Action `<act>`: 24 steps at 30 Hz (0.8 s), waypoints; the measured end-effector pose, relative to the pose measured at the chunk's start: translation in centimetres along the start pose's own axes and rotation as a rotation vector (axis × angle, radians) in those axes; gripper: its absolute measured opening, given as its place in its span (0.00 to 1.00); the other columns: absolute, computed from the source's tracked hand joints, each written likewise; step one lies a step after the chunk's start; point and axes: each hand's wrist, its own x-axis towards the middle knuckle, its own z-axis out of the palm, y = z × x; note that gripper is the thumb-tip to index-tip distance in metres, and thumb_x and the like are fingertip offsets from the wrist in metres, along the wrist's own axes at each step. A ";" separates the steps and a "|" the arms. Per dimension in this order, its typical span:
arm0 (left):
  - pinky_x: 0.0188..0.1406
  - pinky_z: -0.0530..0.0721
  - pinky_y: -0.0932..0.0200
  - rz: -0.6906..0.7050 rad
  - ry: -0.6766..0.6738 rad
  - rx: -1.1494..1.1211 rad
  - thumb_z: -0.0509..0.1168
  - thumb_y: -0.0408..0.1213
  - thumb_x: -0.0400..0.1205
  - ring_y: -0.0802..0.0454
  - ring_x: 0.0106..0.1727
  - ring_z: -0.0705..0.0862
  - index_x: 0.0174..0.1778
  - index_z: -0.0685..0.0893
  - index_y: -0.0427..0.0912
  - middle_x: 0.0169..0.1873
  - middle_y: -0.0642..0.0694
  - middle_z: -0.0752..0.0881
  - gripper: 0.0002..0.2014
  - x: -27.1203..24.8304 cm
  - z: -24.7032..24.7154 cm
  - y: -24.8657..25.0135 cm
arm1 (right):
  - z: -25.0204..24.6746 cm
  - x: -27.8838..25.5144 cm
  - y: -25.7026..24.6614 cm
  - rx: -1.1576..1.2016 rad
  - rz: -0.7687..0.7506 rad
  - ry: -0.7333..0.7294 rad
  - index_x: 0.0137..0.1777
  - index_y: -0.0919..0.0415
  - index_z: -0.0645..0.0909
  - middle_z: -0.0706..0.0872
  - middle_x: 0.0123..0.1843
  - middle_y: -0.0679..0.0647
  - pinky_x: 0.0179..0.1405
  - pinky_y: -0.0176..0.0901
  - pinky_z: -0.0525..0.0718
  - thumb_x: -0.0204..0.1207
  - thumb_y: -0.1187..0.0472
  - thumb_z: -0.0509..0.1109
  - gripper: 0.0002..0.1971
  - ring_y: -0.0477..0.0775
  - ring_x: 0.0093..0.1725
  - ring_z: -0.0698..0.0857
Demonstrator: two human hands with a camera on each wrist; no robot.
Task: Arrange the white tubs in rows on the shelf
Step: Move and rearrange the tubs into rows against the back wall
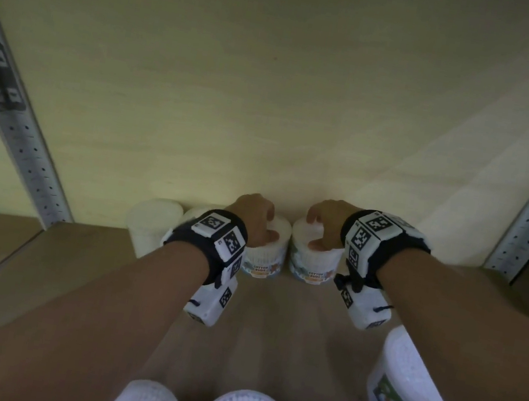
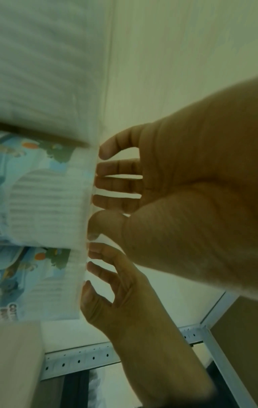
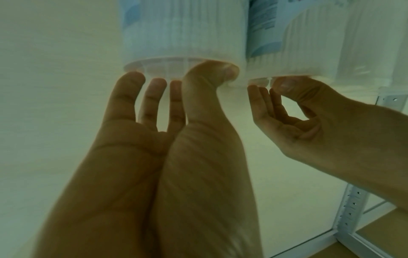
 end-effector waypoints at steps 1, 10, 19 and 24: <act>0.62 0.76 0.53 0.002 0.002 -0.002 0.66 0.49 0.80 0.41 0.66 0.78 0.67 0.78 0.38 0.66 0.39 0.78 0.23 0.0 0.0 0.0 | 0.1 0.1 0.1 0.005 0.004 0.000 0.80 0.65 0.64 0.69 0.80 0.59 0.71 0.45 0.72 0.80 0.55 0.68 0.31 0.60 0.76 0.73; 0.65 0.76 0.51 0.032 -0.033 0.033 0.65 0.48 0.82 0.40 0.67 0.78 0.68 0.77 0.38 0.68 0.38 0.77 0.23 -0.3 0.0 0.2 | 0.8 0.0 0.2 -0.050 -0.004 0.034 0.74 0.56 0.69 0.73 0.73 0.57 0.66 0.50 0.79 0.71 0.49 0.76 0.33 0.61 0.69 0.78; 0.55 0.76 0.53 0.105 -0.142 0.136 0.65 0.46 0.82 0.40 0.61 0.79 0.67 0.76 0.36 0.65 0.37 0.78 0.22 -1.6 -1.1 1.1 | 1.4 -2.6 -0.1 0.040 0.002 0.068 0.74 0.57 0.72 0.76 0.73 0.56 0.66 0.46 0.77 0.71 0.53 0.78 0.32 0.58 0.71 0.78; 0.46 0.72 0.55 0.092 -0.234 0.191 0.65 0.43 0.83 0.47 0.48 0.75 0.64 0.77 0.33 0.61 0.36 0.81 0.19 -3.9 -1.4 2.5 | 2.0 -5.5 -0.8 0.069 -0.011 0.036 0.74 0.58 0.72 0.75 0.74 0.58 0.67 0.47 0.77 0.72 0.53 0.77 0.32 0.59 0.72 0.77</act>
